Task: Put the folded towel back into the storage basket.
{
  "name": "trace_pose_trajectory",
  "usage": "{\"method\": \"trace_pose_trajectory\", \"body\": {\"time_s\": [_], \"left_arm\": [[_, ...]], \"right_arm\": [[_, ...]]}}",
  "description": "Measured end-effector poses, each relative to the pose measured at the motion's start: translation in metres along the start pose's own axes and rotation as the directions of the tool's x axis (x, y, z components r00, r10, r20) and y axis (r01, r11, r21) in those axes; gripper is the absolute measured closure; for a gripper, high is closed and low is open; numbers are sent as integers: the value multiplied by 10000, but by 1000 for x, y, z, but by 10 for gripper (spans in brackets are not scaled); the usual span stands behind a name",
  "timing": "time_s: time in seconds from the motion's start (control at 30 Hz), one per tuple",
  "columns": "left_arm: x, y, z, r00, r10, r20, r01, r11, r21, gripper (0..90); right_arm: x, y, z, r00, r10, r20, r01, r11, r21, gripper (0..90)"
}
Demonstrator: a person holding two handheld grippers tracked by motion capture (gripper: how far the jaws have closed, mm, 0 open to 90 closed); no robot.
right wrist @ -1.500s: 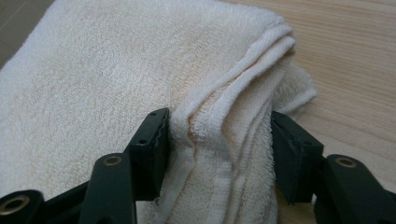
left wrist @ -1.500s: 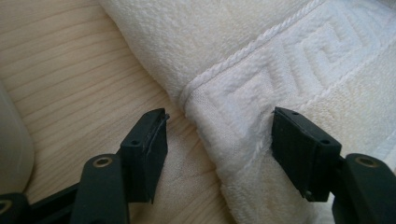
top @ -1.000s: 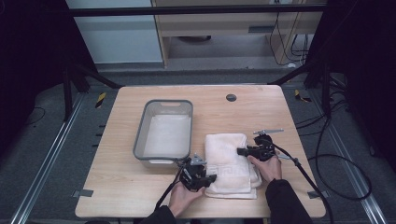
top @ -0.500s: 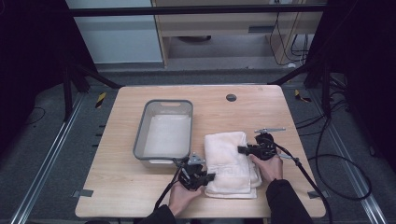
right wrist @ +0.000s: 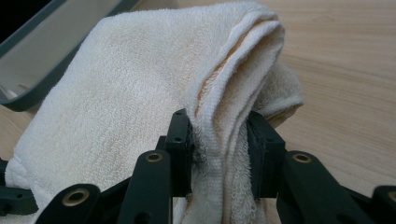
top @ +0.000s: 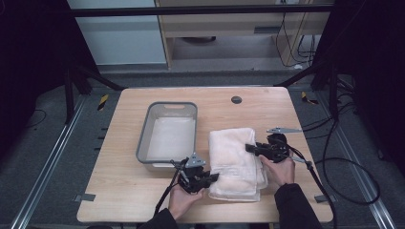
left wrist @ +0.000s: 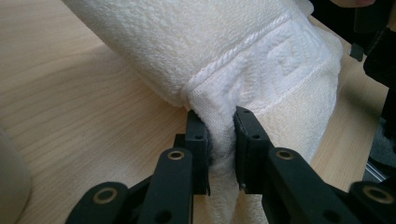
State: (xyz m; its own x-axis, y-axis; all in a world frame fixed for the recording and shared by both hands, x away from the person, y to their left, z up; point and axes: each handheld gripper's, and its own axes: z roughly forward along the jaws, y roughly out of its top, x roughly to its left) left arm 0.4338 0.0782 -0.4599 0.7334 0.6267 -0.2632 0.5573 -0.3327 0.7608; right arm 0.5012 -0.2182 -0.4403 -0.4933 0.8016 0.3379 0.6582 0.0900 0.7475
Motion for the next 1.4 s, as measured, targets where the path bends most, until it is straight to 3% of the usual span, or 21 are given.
{"method": "trace_pose_trajectory", "body": {"time_s": [0.5, 0.93, 1.4], "left_arm": [[-6, 12, -22, 9996, 280, -106, -284, 9986, -440, 770], [-7, 19, -34, 9992, 374, -158, -386, 9962, -782, 773], [-7, 28, -49, 9983, 528, -260, -553, 9925, -1087, 775]], "right_arm": [[16, 12, -17, 9992, -406, -15, 404, 9971, -637, 663], [22, 19, -23, 9991, -409, -81, 400, 9952, -893, 663], [34, 30, -30, 9971, -756, -30, 744, 9875, -1390, 663]]}}
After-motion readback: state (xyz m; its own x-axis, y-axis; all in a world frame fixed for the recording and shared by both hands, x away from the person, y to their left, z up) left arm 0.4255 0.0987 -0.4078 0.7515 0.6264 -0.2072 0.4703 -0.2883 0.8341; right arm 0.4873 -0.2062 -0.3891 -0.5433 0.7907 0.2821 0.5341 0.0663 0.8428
